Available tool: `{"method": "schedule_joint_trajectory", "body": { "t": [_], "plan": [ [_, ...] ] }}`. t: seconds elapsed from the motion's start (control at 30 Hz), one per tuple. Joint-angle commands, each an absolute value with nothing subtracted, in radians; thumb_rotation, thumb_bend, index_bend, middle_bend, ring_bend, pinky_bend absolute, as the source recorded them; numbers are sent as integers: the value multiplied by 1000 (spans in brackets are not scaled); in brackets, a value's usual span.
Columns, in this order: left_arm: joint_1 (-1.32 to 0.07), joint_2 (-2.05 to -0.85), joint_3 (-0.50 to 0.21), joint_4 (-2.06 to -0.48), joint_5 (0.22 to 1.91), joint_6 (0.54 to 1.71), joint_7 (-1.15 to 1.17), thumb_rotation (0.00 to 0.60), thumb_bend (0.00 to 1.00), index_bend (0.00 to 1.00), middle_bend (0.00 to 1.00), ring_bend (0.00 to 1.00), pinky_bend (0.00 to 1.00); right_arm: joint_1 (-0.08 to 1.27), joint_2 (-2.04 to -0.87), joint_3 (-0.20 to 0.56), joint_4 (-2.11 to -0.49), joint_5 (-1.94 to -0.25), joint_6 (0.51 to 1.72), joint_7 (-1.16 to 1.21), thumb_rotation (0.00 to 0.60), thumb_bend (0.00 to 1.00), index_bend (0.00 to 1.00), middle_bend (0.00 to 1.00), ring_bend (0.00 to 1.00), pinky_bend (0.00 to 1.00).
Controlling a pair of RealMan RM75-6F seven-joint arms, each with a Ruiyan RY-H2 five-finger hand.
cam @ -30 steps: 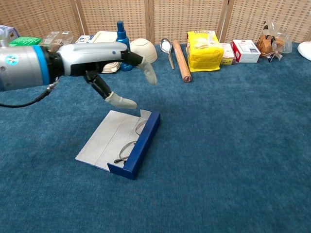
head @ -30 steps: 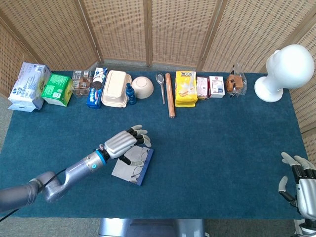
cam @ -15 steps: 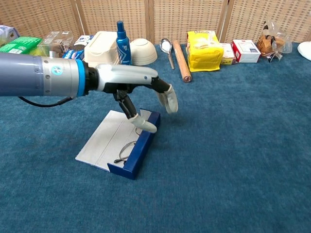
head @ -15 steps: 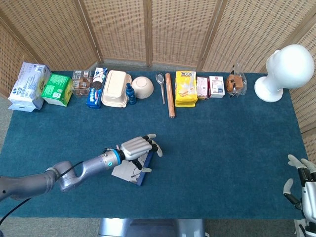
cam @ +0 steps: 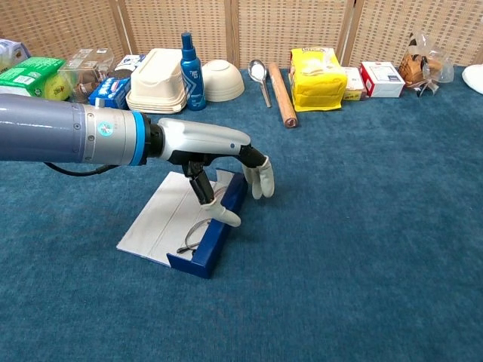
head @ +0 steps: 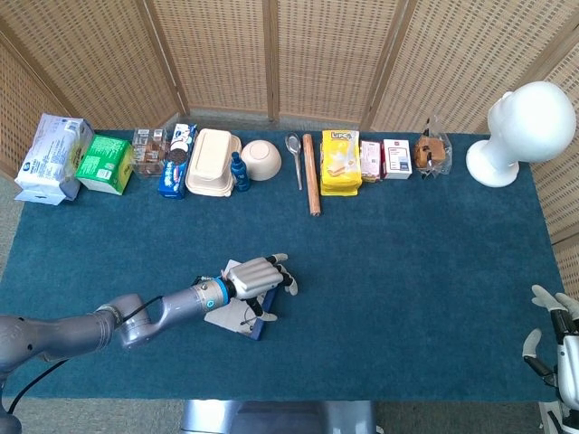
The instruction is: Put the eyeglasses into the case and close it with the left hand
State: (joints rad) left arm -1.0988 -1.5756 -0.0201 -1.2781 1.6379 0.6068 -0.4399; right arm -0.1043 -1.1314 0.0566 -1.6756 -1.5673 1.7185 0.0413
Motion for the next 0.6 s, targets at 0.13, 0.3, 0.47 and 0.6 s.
{"method": "schedule_joint_trajectory", "body": {
  "t": [0.13, 0.3, 0.47, 0.6],
  "plan": [
    [-1092, -1538, 0, -1296, 1616, 602, -421, 465, 201, 298, 360, 256, 0, -98, -1133, 60, -1678, -1568, 1709, 40, 504, 695, 165, 310, 175, 201],
    [-1067, -1480, 22, -1342, 1593, 612, -395, 462, 201, 297, 359, 256, 0, -85, -1140, 61, -1682, -1574, 1690, 30, 503, 696, 164, 310, 175, 201],
    [-1048, -1441, 36, -1377, 1576, 620, -366, 466, 200, 297, 356, 256, 0, -79, -1141, 64, -1687, -1578, 1684, 24, 504, 696, 164, 311, 175, 201],
    [-1025, -1407, 53, -1410, 1561, 630, -346, 469, 201, 296, 355, 256, 0, -74, -1141, 65, -1692, -1583, 1681, 18, 504, 697, 164, 310, 175, 201]
  ]
}}
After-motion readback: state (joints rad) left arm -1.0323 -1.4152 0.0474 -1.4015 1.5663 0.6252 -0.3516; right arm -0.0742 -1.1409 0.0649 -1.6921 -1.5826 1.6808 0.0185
